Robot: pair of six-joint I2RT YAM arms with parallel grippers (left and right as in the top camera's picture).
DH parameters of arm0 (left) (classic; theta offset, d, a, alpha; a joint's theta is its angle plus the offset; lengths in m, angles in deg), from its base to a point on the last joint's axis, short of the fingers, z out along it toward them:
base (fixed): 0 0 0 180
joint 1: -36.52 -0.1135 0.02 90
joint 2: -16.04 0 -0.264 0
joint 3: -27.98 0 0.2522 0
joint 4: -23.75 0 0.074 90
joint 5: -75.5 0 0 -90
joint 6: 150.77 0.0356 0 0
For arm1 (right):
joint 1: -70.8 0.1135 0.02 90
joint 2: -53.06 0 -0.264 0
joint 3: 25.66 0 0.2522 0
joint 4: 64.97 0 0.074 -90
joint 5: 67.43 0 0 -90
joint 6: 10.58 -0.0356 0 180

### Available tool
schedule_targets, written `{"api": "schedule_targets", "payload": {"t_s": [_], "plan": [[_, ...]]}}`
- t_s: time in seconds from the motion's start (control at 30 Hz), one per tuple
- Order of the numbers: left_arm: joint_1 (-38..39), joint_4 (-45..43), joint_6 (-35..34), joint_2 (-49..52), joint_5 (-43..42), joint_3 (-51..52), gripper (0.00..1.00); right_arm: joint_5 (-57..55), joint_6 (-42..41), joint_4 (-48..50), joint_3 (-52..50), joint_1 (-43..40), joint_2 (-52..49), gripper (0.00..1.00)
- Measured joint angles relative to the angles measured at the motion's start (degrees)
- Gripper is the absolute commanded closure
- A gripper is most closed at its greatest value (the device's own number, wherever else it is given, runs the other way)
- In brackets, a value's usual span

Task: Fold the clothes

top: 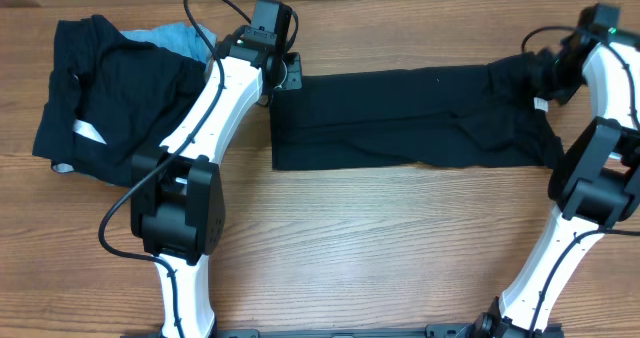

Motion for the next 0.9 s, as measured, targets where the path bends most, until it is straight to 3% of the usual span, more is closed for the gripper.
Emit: {"api": "schedule_targets", "payload": {"t_s": [0.03, 0.13, 0.17, 0.27, 0.6, 0.9], "plan": [[0.0, 0.1, 0.0, 0.0, 0.1, 0.0, 0.69, 0.1, 0.1, -0.9, 2.8, -0.1, 0.0, 0.32], [-0.1, 1.4, -0.6, 0.0, 0.1, 0.0, 0.15, 0.4, 0.3, -2.8, 9.2, -0.3, 0.0, 0.18], [-0.2, 2.2, -1.6, 0.2, -0.1, 0.0, 0.06, 0.5, 0.2, -3.2, 10.1, -0.3, 0.1, 0.17], [-0.8, 4.6, -3.5, 1.7, -1.9, 0.0, 0.00, 0.5, 0.4, -4.9, 10.3, -0.3, 0.1, 0.16], [-1.1, 10.1, -6.4, 9.0, -9.0, 0.0, 0.00, 0.5, 1.4, -5.6, 10.3, -0.3, 0.1, 0.16], [-1.2, 12.9, -7.0, 9.3, -12.1, -0.3, 0.01, 0.5, 1.5, -6.1, 10.3, -0.3, 0.1, 0.16]]}}
